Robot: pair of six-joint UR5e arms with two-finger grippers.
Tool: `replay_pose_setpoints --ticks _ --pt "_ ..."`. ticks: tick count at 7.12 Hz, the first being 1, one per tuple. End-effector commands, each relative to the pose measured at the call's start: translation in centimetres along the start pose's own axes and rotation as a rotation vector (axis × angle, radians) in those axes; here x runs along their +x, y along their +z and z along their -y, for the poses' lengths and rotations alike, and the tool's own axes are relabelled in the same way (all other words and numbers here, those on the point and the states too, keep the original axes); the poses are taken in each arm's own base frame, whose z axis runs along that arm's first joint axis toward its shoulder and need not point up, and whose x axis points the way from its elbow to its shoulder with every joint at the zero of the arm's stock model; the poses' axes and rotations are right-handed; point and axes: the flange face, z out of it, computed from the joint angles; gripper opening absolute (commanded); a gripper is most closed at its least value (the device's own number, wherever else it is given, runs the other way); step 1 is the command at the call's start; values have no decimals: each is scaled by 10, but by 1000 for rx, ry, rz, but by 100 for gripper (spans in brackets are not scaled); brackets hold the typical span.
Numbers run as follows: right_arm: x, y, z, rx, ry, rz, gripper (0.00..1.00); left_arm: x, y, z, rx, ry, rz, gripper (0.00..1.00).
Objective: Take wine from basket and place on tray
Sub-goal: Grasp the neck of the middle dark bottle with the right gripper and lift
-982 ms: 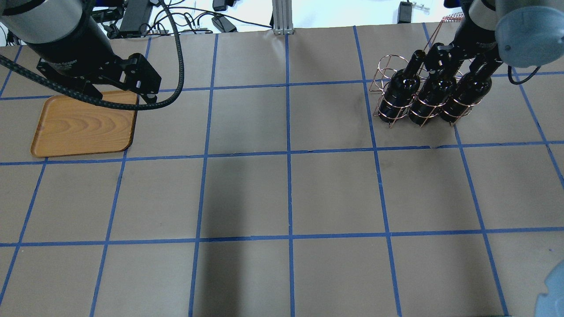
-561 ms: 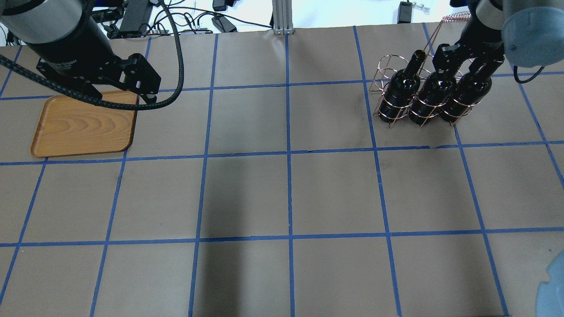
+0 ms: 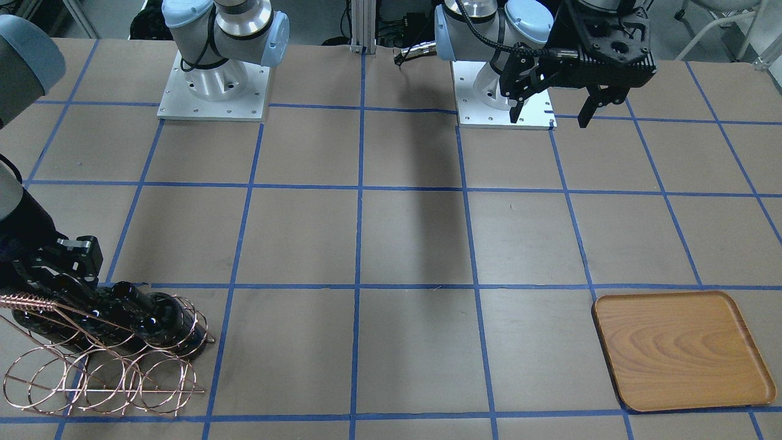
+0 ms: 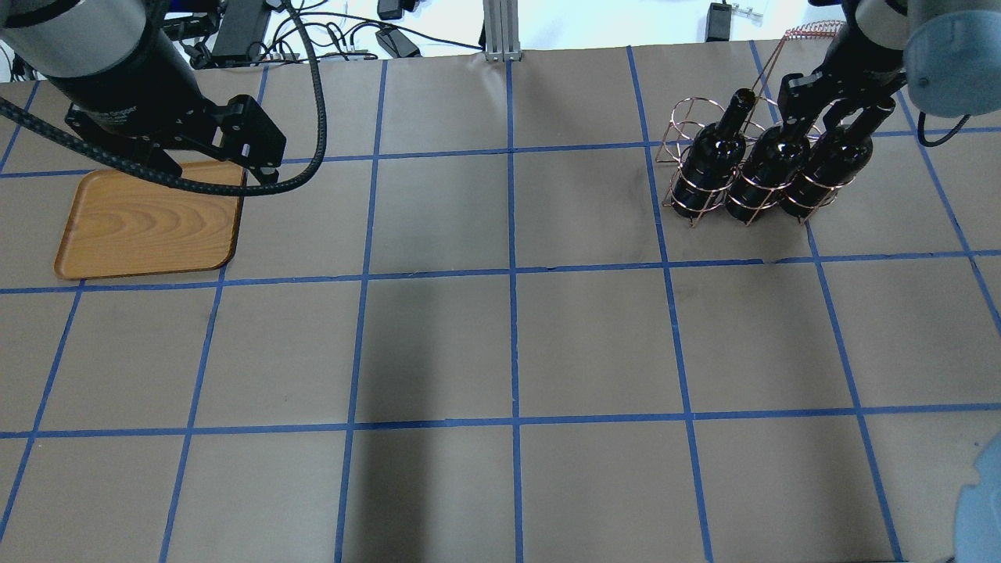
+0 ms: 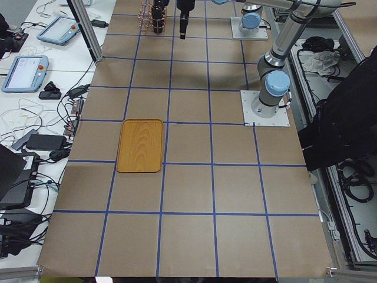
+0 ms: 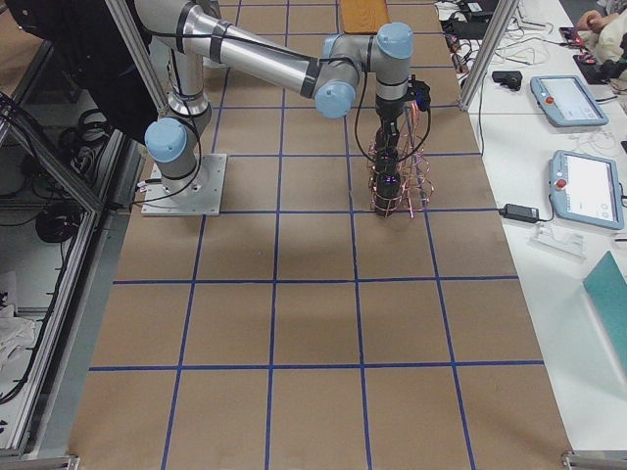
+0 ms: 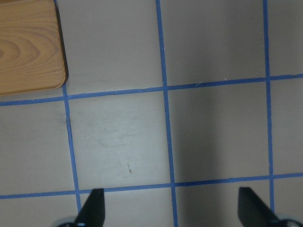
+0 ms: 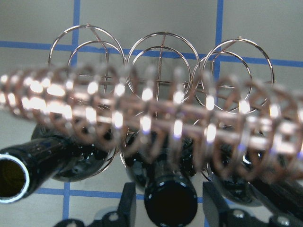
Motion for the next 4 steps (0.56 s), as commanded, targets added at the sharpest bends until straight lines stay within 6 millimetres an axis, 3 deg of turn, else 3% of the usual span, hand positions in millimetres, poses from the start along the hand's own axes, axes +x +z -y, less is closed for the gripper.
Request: replay_pose_setpoints --ticks 1,2,4 --pt "-2 -1 4 26 1 25 58 0 1 1 -1 0 -2 100" --pt "-2 -2 4 27 0 25 54 0 1 0 -1 0 1 100" --pt "-1 1 3 18 2 15 29 0 1 1 -1 0 0 100"
